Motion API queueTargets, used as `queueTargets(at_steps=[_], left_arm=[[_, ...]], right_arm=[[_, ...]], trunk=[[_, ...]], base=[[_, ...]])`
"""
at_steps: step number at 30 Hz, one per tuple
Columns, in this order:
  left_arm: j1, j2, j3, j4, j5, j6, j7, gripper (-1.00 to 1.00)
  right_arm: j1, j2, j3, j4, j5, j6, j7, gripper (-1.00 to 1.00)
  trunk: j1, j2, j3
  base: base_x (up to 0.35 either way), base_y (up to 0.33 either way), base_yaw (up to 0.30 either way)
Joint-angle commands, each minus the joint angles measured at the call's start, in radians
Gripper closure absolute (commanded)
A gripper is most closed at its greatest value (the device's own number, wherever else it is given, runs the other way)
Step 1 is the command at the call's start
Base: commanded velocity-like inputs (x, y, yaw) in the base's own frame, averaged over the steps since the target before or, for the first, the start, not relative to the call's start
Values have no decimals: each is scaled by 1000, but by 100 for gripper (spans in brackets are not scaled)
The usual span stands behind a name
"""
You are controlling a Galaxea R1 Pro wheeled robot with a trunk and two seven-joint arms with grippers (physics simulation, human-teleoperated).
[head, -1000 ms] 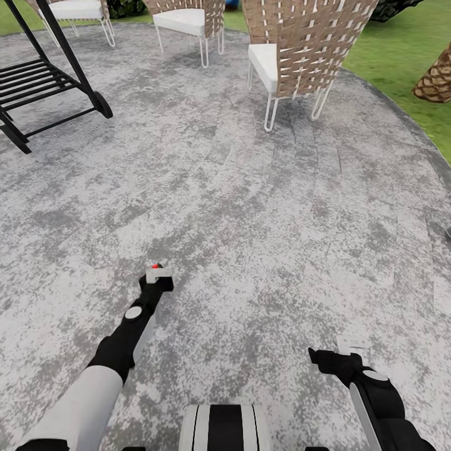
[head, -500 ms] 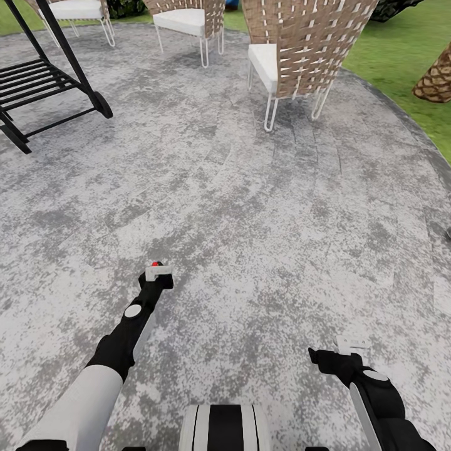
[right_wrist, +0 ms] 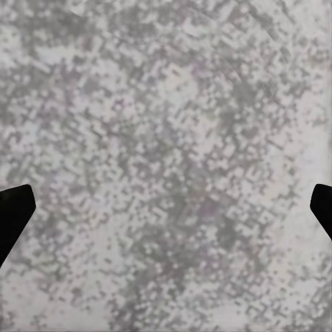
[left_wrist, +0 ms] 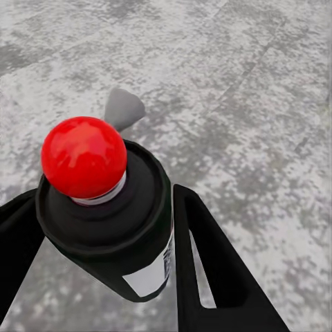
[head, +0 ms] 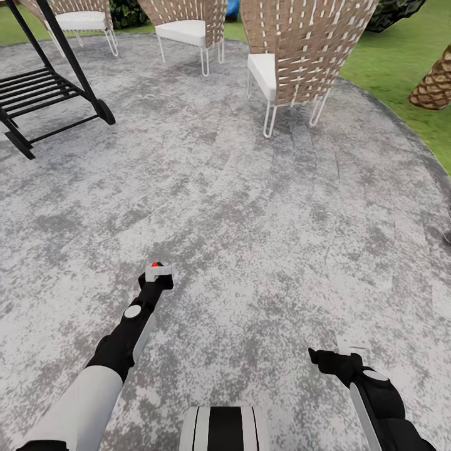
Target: Pick up the pesticide atomizer in the garden and spray insectifuge to fully cover both potted plants in the garden.
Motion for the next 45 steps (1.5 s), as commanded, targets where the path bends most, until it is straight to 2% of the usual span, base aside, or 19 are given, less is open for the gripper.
queueTargets(at_steps=[1,11,15,16,19,29,35,45], left_arm=[[0,0,0,1,1,-3,0,100],[-2,-2,-1,2,1,4,0,100],[-2,0,0,2,3,82,-1,100],[-1,0,0,3,4,155,-2,100],[0,0,1,5,6,213,-5,100],[0,-2,-1,11,5,239,-3,100],[8,-2,-1,5,3,341,-3,100],[20,-2,-1,3,2,383,-3,100]], right_arm=[[0,0,0,-1,-2,5,1,-100],[0,1,0,-2,-2,8,1,-100],[0,2,1,-2,-2,9,0,-100],[0,3,1,-2,-2,10,-1,-100],[0,2,-3,-2,-2,10,0,-100],[0,-5,-5,-1,-2,11,1,-100],[0,-4,-4,-1,-1,11,-1,-100],[0,1,-4,-2,0,14,-3,-100]], trunk=[[-1,0,3],[-5,2,42],[-7,3,57],[-7,4,61],[-9,4,73],[-13,7,112],[-16,8,135],[-20,10,173]], base=[[0,0,0],[0,0,0],[0,0,0],[0,0,0],[0,0,0],[0,0,-1],[0,0,-56],[0,0,-9]])
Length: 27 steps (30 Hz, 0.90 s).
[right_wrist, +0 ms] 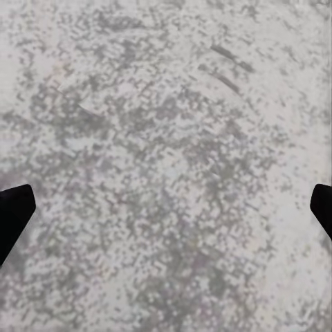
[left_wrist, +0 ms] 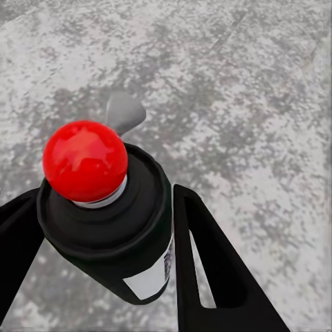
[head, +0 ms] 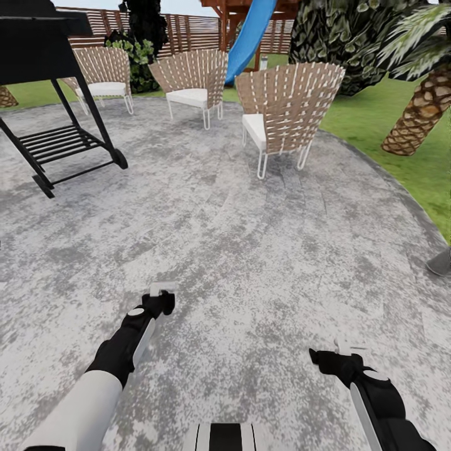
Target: Pick up the pesticide atomizer in the garden and spray insectifuge to fully cover both potted plants in the garden.
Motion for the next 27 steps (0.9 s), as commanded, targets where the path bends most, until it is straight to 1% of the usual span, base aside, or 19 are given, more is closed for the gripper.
queueTargets(at_steps=[1,4,11,14,16,17,27], left_arm=[[0,0,0,-2,1,11,0,100],[1,0,0,-1,1,36,0,100],[1,0,0,-1,0,45,0,100],[1,0,-1,0,0,45,-1,100],[2,-1,-1,1,-1,45,-1,100],[2,-1,-1,1,-1,45,-1,100],[1,-1,-1,1,-1,45,-1,100]], right_arm=[[0,0,0,-1,-2,5,0,-100],[0,0,0,-1,-1,5,-1,-100],[0,1,0,-1,4,7,-1,-100],[0,1,0,-1,4,32,-1,-100],[0,1,0,-1,3,95,-1,-100],[0,1,0,-1,3,103,-1,-100],[0,1,0,-1,3,117,0,-100]], trunk=[[-1,0,3],[-2,1,15],[-29,50,37],[-40,71,46],[-48,85,52],[-52,92,56],[-90,162,87]], base=[[0,0,0],[0,0,0],[0,0,0],[0,0,0],[0,0,0],[0,0,0],[0,0,0]])
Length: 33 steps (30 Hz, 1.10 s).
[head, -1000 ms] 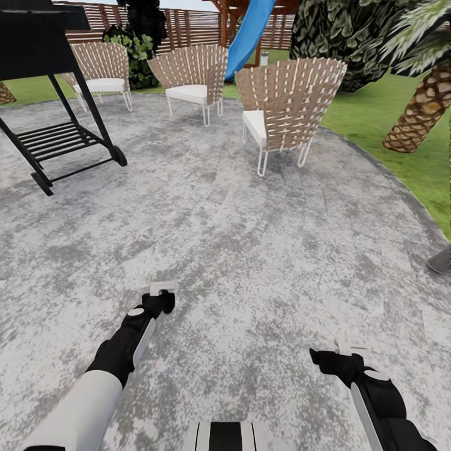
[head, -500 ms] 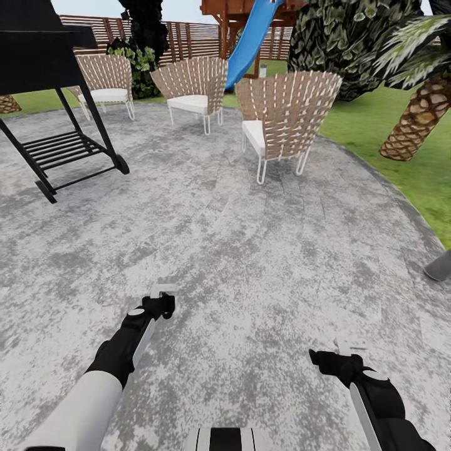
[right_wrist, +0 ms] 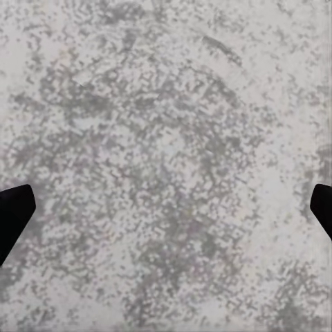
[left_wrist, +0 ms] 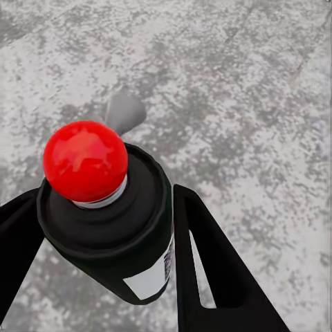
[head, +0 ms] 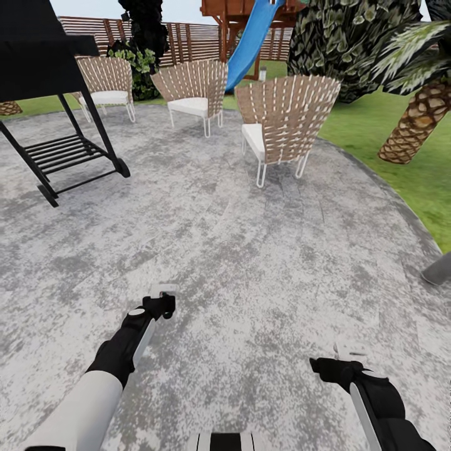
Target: Pick up the pesticide atomizer in the garden and spray insectifuge to fully cover both potted plants in the garden.
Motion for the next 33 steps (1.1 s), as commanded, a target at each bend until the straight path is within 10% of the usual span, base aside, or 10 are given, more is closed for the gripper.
queueTargets(at_steps=[1,11,33], left_arm=[[0,0,0,-2,1,6,0,100],[1,0,-1,-2,1,6,0,100],[54,-2,-3,-14,1,65,0,100]], right_arm=[[0,-1,-1,-1,-1,5,0,-100],[0,-1,-1,-1,0,5,0,-100],[0,-1,0,-1,2,5,-4,-100]], trunk=[[-4,7,3],[-42,77,34],[-42,77,34]], base=[[0,0,0],[0,0,45],[30,-75,255]])
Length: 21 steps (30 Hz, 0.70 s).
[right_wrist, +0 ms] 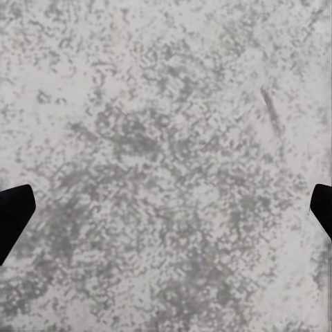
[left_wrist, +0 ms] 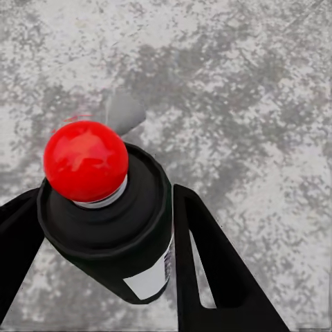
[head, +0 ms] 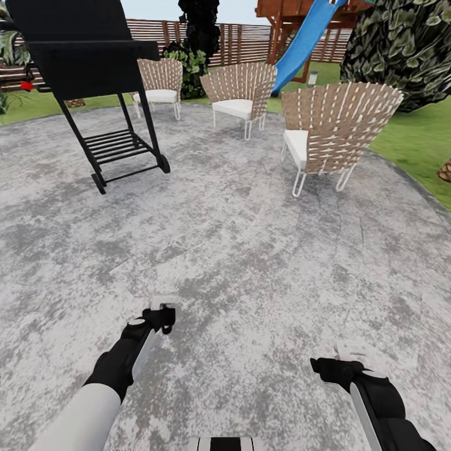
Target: Pick up the pesticide atomizer in the garden and spray insectifuge to fully cover both potted plants in the garden.
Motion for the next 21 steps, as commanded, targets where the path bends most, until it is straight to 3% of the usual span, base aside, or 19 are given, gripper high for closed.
queueTargets(at_steps=[1,12,21], left_arm=[[0,0,1,-2,1,20,0,100],[0,0,-1,-2,-1,57,1,100],[0,0,1,-2,0,82,2,100]], right_arm=[[0,0,0,-1,-1,4,0,-100],[0,0,-1,-1,-1,4,3,-100],[0,0,-1,-1,-1,4,1,-100]], trunk=[[0,0,-1],[0,0,-4],[0,0,-9]], base=[[45,-276,257],[6,-277,257],[0,-33,257]])
